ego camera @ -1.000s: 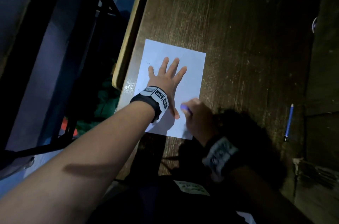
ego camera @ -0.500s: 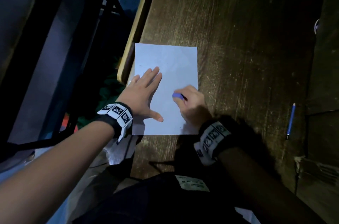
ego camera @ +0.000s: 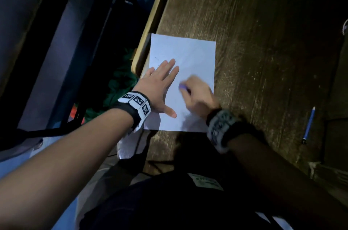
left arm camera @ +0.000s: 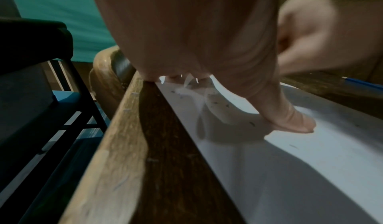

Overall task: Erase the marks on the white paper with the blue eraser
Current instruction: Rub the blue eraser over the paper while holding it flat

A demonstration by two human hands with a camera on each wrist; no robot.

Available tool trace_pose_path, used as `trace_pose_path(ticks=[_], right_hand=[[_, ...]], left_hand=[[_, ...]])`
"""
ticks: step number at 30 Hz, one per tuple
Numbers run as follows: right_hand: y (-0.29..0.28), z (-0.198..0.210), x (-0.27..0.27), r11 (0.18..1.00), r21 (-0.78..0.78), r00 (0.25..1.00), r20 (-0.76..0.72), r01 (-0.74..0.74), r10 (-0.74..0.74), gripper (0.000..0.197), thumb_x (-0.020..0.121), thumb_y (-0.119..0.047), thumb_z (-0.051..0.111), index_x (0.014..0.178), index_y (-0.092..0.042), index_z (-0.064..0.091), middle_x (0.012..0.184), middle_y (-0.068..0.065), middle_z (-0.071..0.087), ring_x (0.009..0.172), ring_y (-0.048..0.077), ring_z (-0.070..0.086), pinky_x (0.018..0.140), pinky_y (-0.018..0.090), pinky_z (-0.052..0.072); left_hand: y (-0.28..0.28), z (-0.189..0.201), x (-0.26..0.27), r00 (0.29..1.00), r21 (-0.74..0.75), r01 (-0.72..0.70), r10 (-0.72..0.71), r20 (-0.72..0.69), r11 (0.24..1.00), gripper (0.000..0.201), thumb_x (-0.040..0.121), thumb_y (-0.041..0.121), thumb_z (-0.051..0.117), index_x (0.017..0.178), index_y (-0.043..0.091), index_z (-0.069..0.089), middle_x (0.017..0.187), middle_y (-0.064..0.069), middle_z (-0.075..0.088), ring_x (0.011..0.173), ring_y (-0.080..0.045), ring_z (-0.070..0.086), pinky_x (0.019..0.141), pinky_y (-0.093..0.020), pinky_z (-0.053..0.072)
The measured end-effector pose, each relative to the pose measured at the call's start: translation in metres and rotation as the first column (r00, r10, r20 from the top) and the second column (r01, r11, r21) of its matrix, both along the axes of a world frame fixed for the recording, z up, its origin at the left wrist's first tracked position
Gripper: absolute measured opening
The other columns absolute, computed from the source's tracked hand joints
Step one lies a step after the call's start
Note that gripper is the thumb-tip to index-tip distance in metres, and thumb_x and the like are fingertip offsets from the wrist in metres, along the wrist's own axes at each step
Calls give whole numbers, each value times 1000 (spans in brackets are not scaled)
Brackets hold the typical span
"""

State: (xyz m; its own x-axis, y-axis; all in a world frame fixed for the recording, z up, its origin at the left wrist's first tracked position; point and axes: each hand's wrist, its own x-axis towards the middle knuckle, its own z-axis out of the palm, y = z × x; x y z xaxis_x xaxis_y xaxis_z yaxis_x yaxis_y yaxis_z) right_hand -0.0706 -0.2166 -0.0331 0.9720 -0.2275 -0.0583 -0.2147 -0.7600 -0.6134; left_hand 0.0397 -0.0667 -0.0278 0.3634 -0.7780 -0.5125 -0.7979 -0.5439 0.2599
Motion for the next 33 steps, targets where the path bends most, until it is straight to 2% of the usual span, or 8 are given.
trace_pose_path(ticks=[4,8,10,16,19,23,29,33], right_hand=[[-2,-5,16,985,-10,984,50,170,-169,13,91,-10,55,87,-8,67,86,9,57,76,23,57,76,36,47],[39,6,-55,992,80,992,-76,-95,102,13,88,-8,59,89,-4,70,85,12,62,80,30,61,74,38,49],[30,9,-48,985,78,981,-106,-153,161,11,88,-9,60,86,-5,70,84,12,62,79,30,61,71,39,51],[-10,-3,25,986,-14,985,54,166,-165,11,93,-13,56,95,-12,67,92,3,57,81,18,58,77,35,49],[25,-10,-32,999,22,998,-46,48,-47,13,92,-10,57,96,-4,68,93,14,62,87,32,61,81,35,46],[36,-2,-80,974,104,974,-84,-200,209,12,92,-11,58,87,-8,68,85,9,61,80,26,59,73,33,47],[-5,-2,17,983,15,981,58,185,-185,11,92,-7,57,93,-8,68,90,7,58,81,22,58,76,37,49],[38,-4,-66,1000,19,1000,-15,2,-1,7,90,-5,62,91,-5,69,88,10,61,83,26,59,75,35,48]], left_hand=[[-1,3,1,1000,9,4,-4,-11,1000,154,51,90,71,162,23,-13,166,-2,-28,155,-23,-19,125,-49,-2],[-3,1,1,1000,36,10,-11,29,999,159,47,93,69,161,22,-15,166,-3,-29,155,-25,-20,125,-50,0],[-4,0,1,999,42,14,-15,35,999,161,45,95,69,161,22,-16,166,-4,-29,155,-25,-21,125,-51,0],[-8,3,1,999,80,27,-30,34,996,165,42,95,70,160,21,-19,165,-5,-31,154,-26,-23,124,-51,-3],[-5,-1,-4,999,89,25,-29,46,996,166,40,96,70,160,21,-19,165,-5,-32,154,-26,-23,123,-53,-2],[-6,-6,-22,998,123,48,-51,28,991,168,39,94,72,159,20,-21,164,-6,-34,153,-28,-25,124,-56,-1],[-14,8,-1,999,115,14,-19,44,993,169,37,90,77,160,25,-19,163,-10,-34,153,-32,-24,122,-60,1],[-16,3,-9,998,140,37,-43,42,989,166,35,90,77,160,33,-17,162,-14,-35,151,-36,-26,120,-64,2]])
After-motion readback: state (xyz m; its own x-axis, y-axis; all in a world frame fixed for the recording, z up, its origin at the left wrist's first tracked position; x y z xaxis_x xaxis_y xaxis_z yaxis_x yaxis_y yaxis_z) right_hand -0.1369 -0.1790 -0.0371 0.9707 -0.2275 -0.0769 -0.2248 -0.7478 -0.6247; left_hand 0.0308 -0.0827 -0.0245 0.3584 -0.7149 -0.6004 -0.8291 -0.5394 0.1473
